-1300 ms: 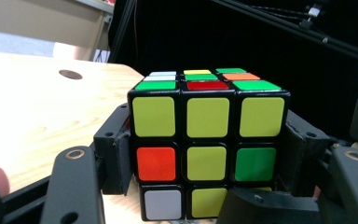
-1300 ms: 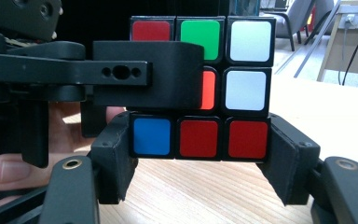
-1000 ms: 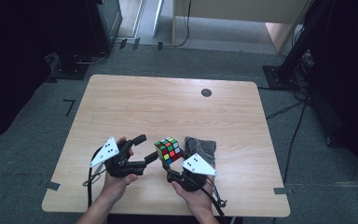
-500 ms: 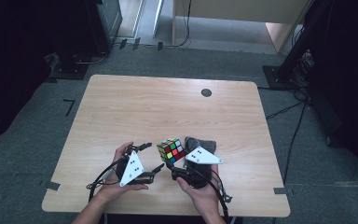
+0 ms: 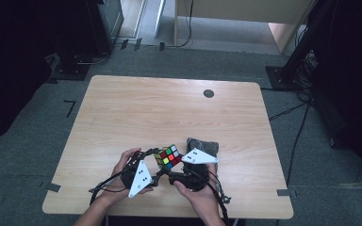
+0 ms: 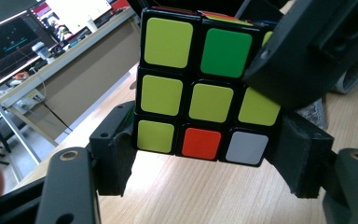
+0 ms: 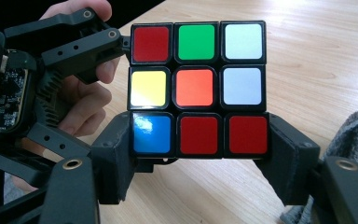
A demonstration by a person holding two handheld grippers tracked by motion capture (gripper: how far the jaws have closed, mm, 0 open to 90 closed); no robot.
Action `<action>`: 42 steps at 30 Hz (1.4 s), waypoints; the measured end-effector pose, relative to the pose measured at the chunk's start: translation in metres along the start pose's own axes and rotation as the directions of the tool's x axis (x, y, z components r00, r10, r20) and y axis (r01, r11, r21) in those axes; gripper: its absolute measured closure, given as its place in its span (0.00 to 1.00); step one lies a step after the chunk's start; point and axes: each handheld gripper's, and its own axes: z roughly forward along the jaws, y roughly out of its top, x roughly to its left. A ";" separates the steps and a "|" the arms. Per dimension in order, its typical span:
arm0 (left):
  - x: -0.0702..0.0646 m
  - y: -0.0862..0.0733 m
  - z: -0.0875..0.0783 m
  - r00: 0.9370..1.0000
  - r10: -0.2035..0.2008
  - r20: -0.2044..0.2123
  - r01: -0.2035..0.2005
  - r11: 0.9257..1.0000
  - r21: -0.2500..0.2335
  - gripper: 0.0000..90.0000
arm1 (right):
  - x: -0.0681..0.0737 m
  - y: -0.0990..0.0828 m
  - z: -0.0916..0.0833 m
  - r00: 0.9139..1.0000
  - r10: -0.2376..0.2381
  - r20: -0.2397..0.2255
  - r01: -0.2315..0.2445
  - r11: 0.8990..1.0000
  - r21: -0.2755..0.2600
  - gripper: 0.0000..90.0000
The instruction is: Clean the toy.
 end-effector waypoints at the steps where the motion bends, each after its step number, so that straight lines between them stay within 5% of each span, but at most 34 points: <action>1: 0.000 0.000 0.000 1.000 -0.007 0.002 0.007 1.000 0.003 0.37 | -0.001 0.000 0.000 1.000 0.006 -0.003 -0.006 1.000 -0.002 0.38; 5: 0.006 0.000 -0.001 0.997 -0.082 0.011 0.082 0.997 -0.002 0.37 | -0.003 0.001 -0.004 0.999 0.023 -0.028 -0.024 0.998 -0.052 0.30; 8: 0.015 -0.004 -0.004 0.987 -0.159 0.021 0.160 0.987 -0.012 0.38 | -0.007 0.004 -0.012 0.997 0.033 -0.065 -0.040 0.993 -0.113 0.27; 10: 0.022 -0.006 -0.006 0.975 -0.219 0.034 0.220 0.975 -0.018 0.38 | -0.012 0.006 -0.020 0.998 0.039 -0.052 -0.046 0.986 -0.160 0.26; 12: 0.031 -0.009 -0.009 0.951 -0.297 0.086 0.300 0.953 -0.031 0.38 | -0.020 0.006 -0.026 0.998 0.055 -0.013 -0.056 0.981 -0.186 0.29; 14: 0.037 -0.011 -0.010 0.937 -0.335 0.103 0.340 0.940 -0.036 0.38 | -0.030 0.004 -0.027 0.996 0.066 0.064 -0.055 0.984 -0.171 0.33; 17: 0.043 -0.013 -0.013 0.914 -0.383 0.132 0.392 0.919 -0.048 0.38 | -0.047 -0.005 -0.022 0.972 0.045 0.232 -0.017 0.993 -0.117 0.34; 19: 0.045 -0.013 -0.015 0.902 -0.406 0.150 0.417 0.907 -0.056 0.38 | -0.058 -0.014 -0.013 0.956 0.032 0.291 -0.015 0.998 -0.060 0.34; 25: 0.048 -0.015 -0.018 0.883 -0.435 0.174 0.452 0.889 -0.070 0.38 | -0.077 -0.038 0.012 0.924 0.008 0.383 -0.040 0.996 0.074 0.38; 28: 0.049 -0.015 -0.018 0.875 -0.447 0.187 0.466 0.882 -0.071 0.38 | -0.083 -0.047 0.023 0.930 0.003 0.367 -0.059 0.988 0.141 0.40; 31: 0.050 -0.016 -0.019 0.862 -0.462 0.206 0.486 0.871 -0.080 0.38 | -0.081 -0.051 0.027 0.907 -0.045 0.419 -0.024 0.987 0.157 0.55; 32: 0.050 -0.016 -0.019 0.861 -0.464 0.207 0.488 0.869 -0.081 0.38 | -0.079 -0.051 0.026 0.897 -0.056 0.439 -0.016 0.987 0.159 0.66; 33: 0.050 -0.016 -0.020 0.862 -0.464 0.205 0.487 0.870 -0.079 0.38 | -0.079 -0.051 0.024 0.896 -0.054 0.442 -0.015 0.988 0.152 0.74; 38: 0.047 -0.015 -0.017 0.875 -0.440 0.200 0.460 0.886 -0.061 0.38 | -0.079 -0.042 0.000 0.925 0.062 0.375 -0.050 0.998 -0.043 0.83; 42: 0.039 -0.012 -0.013 0.892 -0.402 0.209 0.419 0.907 -0.045 0.38 | -0.056 -0.017 -0.032 0.978 0.067 0.199 -0.016 0.969 -0.248 0.82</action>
